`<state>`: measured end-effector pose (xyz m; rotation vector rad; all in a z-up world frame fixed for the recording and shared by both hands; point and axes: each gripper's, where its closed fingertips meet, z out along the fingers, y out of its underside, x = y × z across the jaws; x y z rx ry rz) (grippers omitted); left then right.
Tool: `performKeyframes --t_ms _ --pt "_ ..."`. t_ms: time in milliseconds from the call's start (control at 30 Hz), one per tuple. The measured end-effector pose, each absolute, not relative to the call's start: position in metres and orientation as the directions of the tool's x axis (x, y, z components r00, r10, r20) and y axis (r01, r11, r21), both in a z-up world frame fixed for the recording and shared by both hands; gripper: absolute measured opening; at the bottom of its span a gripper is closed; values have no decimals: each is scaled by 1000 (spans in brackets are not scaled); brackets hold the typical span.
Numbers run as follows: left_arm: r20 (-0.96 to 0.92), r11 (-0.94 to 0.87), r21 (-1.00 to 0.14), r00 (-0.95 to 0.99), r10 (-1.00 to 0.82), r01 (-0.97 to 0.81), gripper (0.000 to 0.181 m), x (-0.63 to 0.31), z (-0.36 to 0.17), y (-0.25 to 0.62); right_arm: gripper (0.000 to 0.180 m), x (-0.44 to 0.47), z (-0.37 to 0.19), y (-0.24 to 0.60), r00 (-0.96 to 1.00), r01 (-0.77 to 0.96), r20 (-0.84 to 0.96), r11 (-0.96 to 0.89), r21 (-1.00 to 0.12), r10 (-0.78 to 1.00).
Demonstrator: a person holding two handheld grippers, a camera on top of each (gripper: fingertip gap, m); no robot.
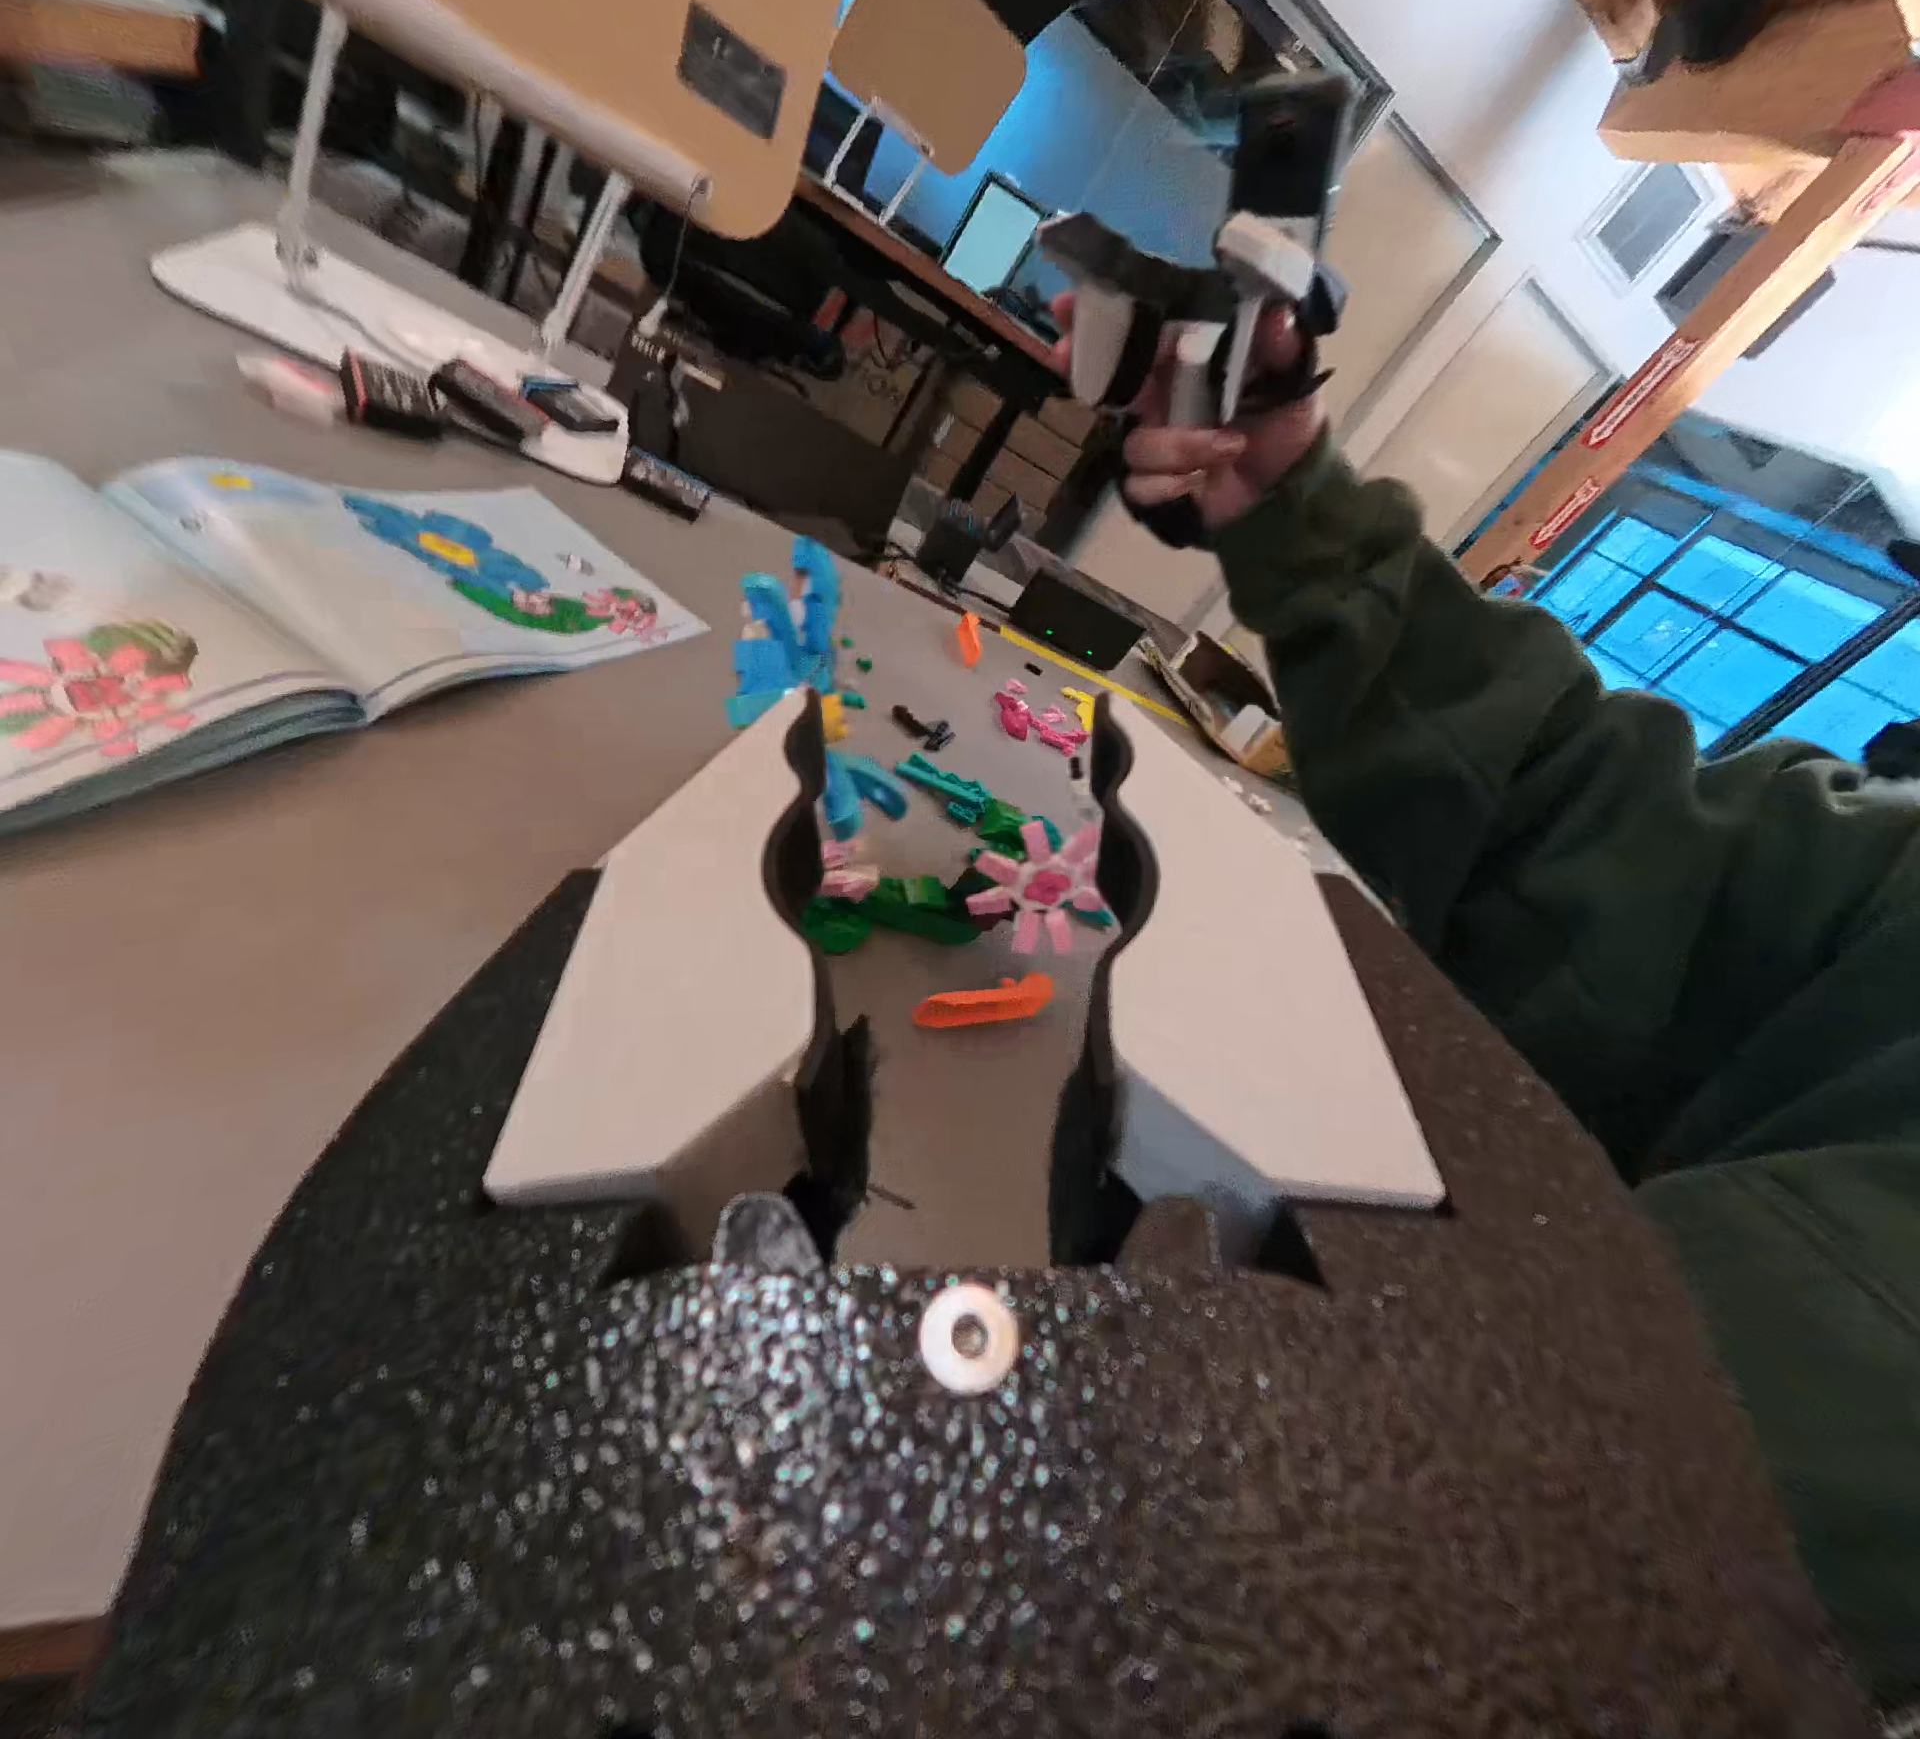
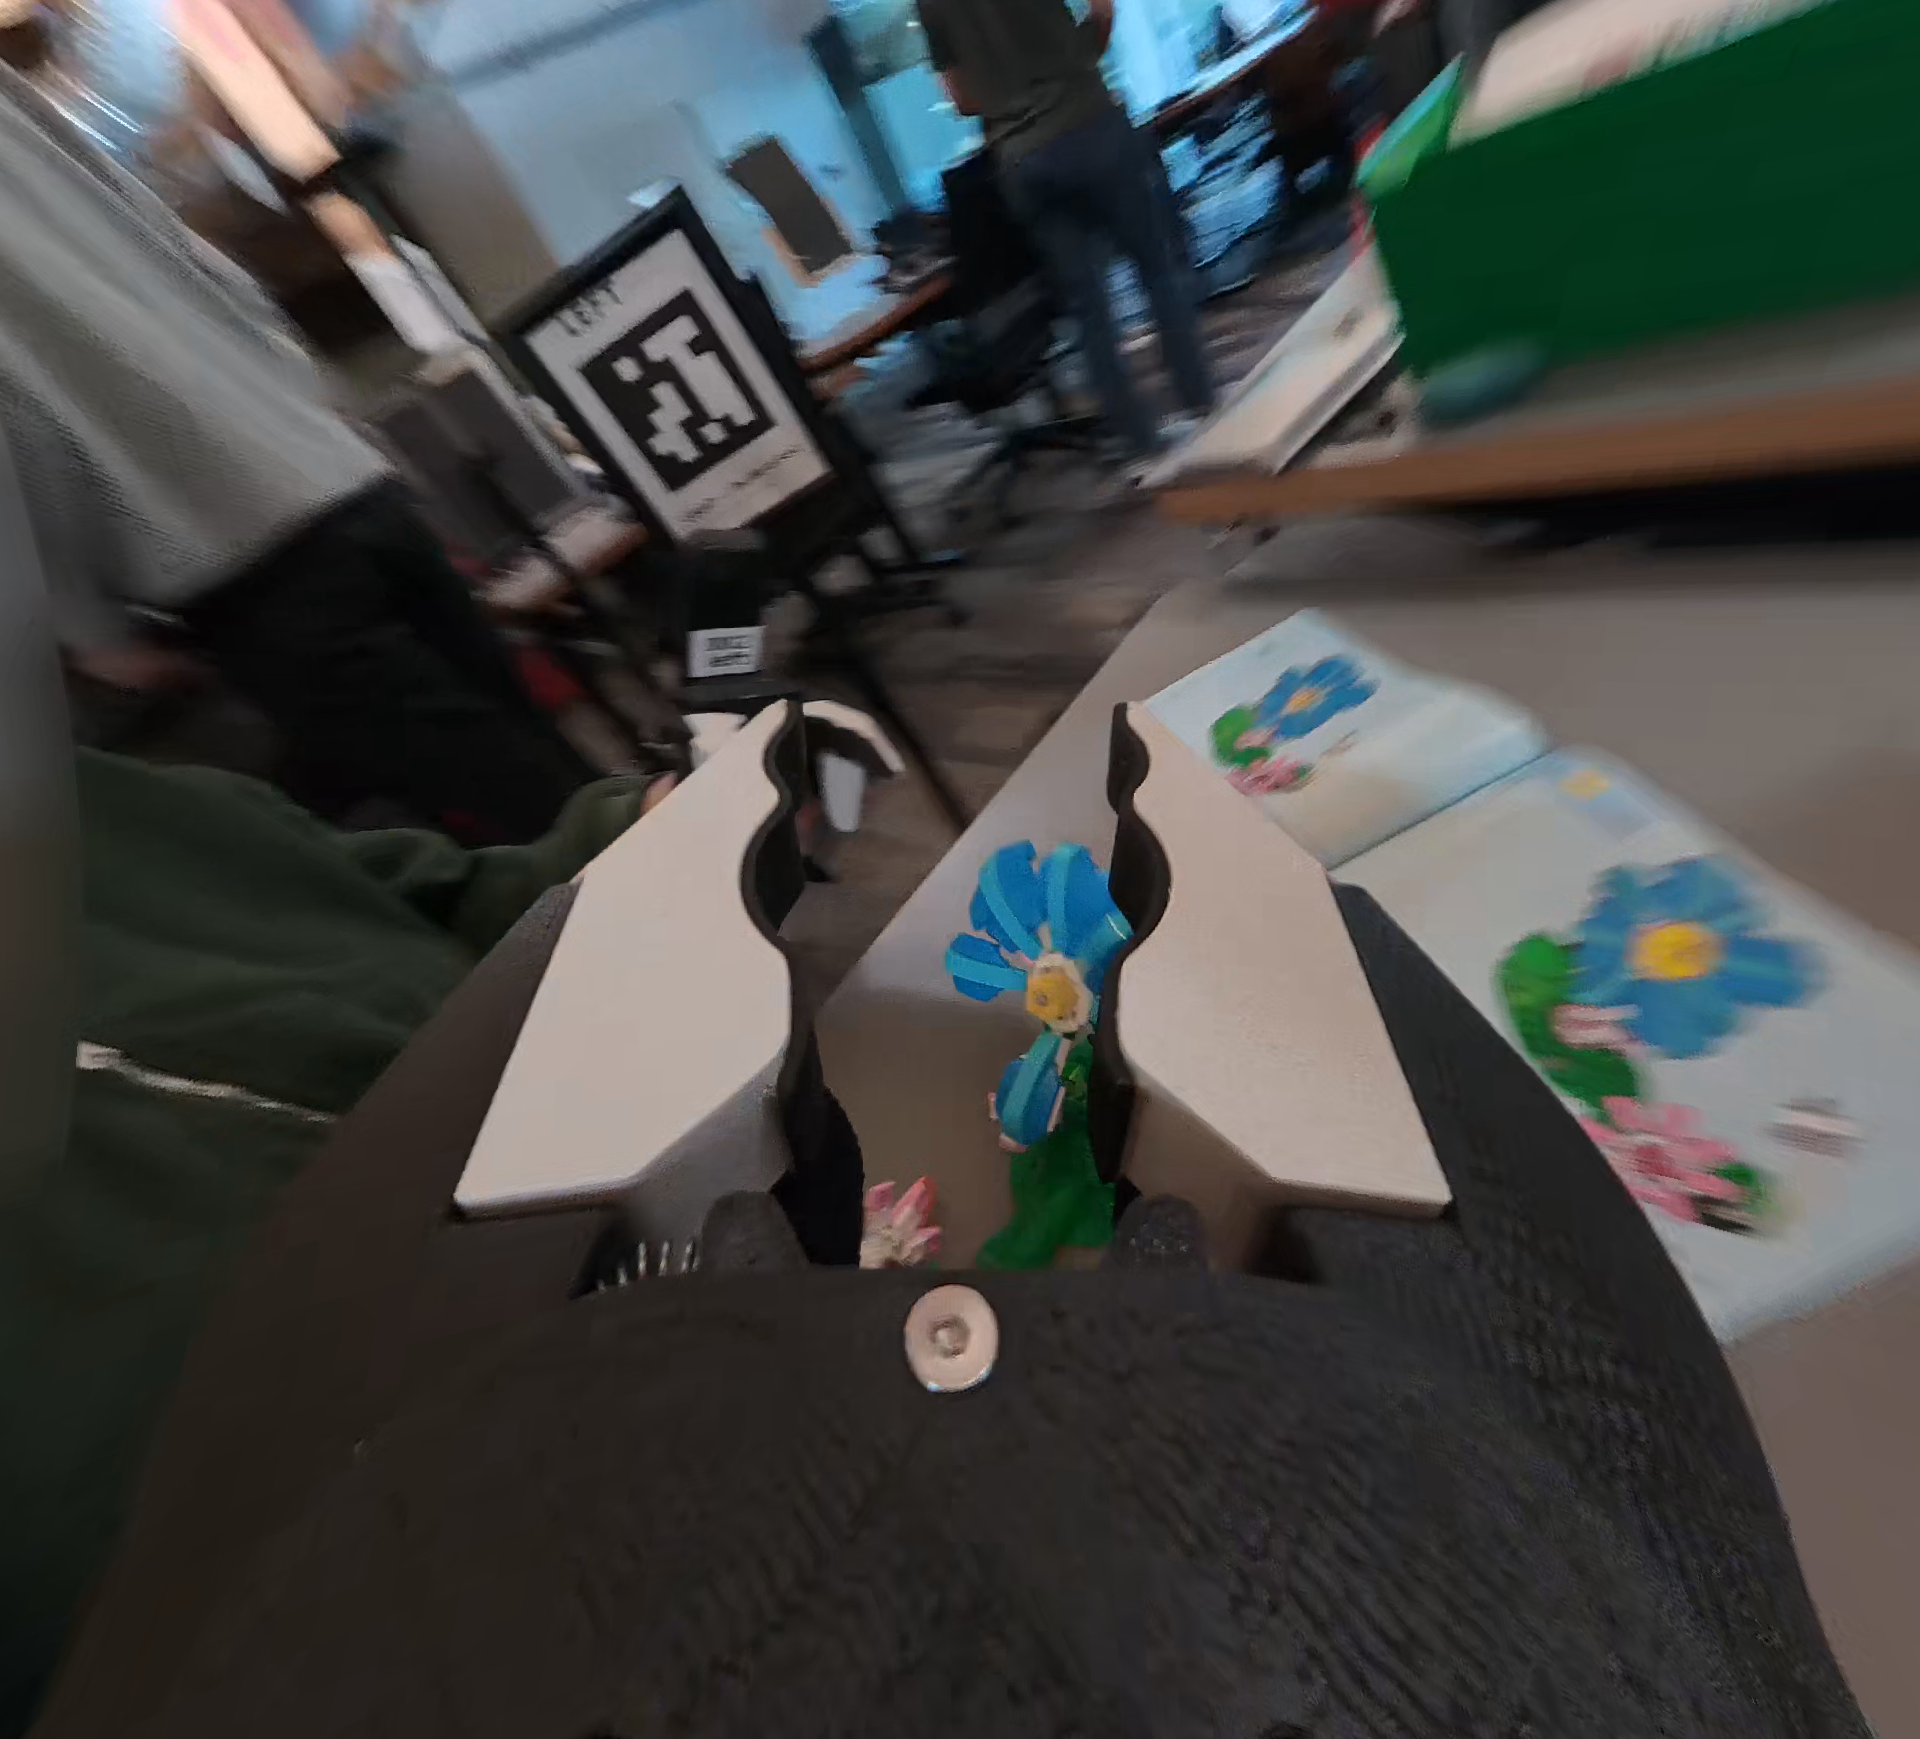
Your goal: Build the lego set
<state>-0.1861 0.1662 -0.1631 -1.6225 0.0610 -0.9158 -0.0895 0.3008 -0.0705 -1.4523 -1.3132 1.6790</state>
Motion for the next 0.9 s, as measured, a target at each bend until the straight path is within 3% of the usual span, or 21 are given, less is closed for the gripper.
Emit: performKeyframes --t_ms 167,300,433,567,733,900 --pt "373 -195 -927 735 -567 320 49 -150 -141 128 57 -16 -21 253 -33 241 -132 -120 -963 991" --pt "311 -210 -950 710 -632 230 49 -108 -151 109 56 50 -74 202 77 505 27 -15 -863 997" --pt "312 -255 -949 654 -689 184 48 -70 -171 95 51 109 -200 161 125 768 -56 -133 -626 991" --pt "314 -308 -944 608 -730 117 48 -34 -198 87 52 136 -276 165 317 720 -154 -343 -603 936" --pt "317 -353 -934 582 -749 54 48 -12 -217 78 54 129 -308 174 416 596 -343 -537 -597 842" --pt "315 -347 -936 604 -732 67 47 -22 -216 75 48 124 -314 169 362 710 -241 -433 -555 901"
